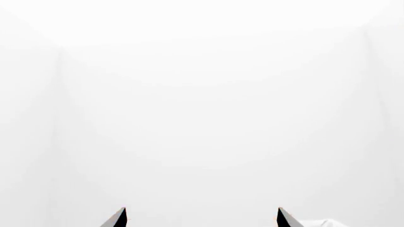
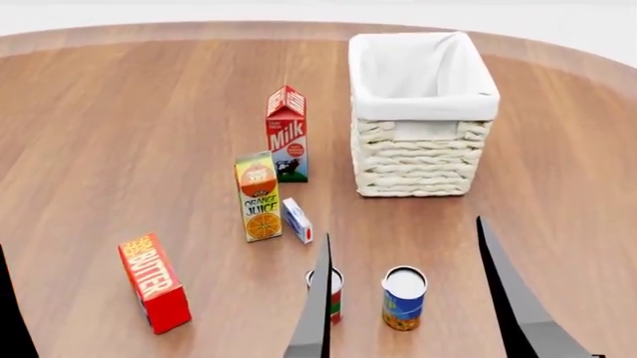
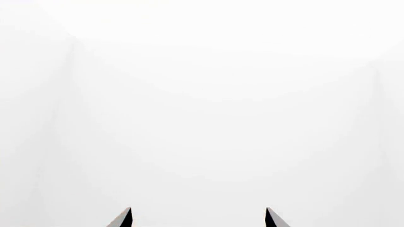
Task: Pick up the alphabet soup and the tomato sauce, and put them in the basket.
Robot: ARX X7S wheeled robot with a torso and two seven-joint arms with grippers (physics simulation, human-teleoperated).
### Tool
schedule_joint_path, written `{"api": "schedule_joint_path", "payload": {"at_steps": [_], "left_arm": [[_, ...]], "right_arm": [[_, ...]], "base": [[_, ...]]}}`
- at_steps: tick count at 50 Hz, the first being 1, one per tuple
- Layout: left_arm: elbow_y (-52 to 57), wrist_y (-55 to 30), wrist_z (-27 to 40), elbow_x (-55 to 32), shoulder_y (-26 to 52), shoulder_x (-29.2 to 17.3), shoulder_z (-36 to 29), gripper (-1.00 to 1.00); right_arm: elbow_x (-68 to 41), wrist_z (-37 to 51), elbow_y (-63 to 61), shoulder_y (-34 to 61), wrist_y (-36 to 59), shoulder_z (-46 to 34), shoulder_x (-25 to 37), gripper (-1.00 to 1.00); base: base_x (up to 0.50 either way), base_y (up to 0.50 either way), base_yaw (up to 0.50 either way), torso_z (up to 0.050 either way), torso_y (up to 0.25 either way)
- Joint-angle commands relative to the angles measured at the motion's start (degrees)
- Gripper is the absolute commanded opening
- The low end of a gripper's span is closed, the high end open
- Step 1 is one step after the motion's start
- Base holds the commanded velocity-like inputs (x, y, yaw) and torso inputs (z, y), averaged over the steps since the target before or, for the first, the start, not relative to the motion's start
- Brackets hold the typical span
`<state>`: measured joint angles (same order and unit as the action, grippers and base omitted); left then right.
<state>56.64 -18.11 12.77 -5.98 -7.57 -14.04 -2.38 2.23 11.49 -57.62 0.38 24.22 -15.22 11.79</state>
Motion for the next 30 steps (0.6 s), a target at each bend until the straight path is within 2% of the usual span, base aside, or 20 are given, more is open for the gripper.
{"api": "schedule_joint_path", "payload": {"at_steps": [1,30], "left_arm": [[-0.50,0.58,0.43,-0.33,-0.03,-0.33,-0.27,1.00],[-0.06,0.19,1.59,-0.51,-0.06,-1.55,-1.10,1.00]], "right_arm": [[-0.15,0.38,0.25,-0.04,-0.39,-0.51,0.33,1.00],[-0.44,1.17,-0.57,0.33,0.48,-1.45,1.13,1.00]], "base": [[0.23,-0.02,0.00,0.000,0.000],[0.23,-0.02,0.00,0.000,0.000]]}}
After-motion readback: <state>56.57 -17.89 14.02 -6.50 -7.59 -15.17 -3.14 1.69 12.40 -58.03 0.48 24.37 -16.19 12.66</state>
